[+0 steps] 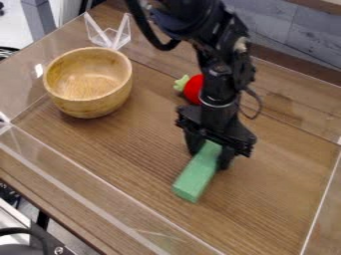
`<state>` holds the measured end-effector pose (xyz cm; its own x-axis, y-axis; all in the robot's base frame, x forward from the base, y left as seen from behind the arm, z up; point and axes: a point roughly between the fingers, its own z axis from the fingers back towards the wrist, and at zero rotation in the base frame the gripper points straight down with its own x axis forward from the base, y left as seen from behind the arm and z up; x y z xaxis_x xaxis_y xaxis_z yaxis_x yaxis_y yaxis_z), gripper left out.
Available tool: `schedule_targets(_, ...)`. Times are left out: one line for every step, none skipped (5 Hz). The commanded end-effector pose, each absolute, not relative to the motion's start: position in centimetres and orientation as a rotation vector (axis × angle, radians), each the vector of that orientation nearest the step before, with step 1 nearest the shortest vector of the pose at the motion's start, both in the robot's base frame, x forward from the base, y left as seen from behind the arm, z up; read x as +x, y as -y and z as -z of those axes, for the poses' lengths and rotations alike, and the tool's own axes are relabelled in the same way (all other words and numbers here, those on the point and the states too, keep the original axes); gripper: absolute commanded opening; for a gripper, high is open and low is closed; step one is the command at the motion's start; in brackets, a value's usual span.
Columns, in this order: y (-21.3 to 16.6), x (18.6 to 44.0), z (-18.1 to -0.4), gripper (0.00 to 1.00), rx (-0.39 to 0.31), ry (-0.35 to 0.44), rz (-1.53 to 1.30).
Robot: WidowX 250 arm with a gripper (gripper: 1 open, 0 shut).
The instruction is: Remove the green stick from the brown bowl and put it on the table
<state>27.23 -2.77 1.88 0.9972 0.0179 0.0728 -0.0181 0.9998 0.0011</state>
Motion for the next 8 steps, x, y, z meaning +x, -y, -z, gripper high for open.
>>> schedule_targets(2.3, 27.6, -4.7, 0.00, -0.011, 0.134, 0.005)
schedule_targets(1.8, 27.2, -6.7, 0.00, -0.017, 0.150, 0.018)
schedule_targets(4.8, 26.9, -7.2, 0.00, -0.016, 0.145, 0.089)
schedule_targets(8.2, 26.7, -7.1, 0.00, -0.016, 0.134, 0.154)
schedule_targets(11.0, 26.9, -5.5, 0.00, -0.020, 0.120, 0.127)
schedule_targets(10.5, 27.9, -5.9, 0.00, -0.006, 0.139, 0.053)
schedule_targets(10.2, 28.2, -6.8, 1.00, -0.003, 0.132, 0.055)
schedule_targets(9.9, 29.4, -7.0, 1.00, -0.008, 0.134, 0.012)
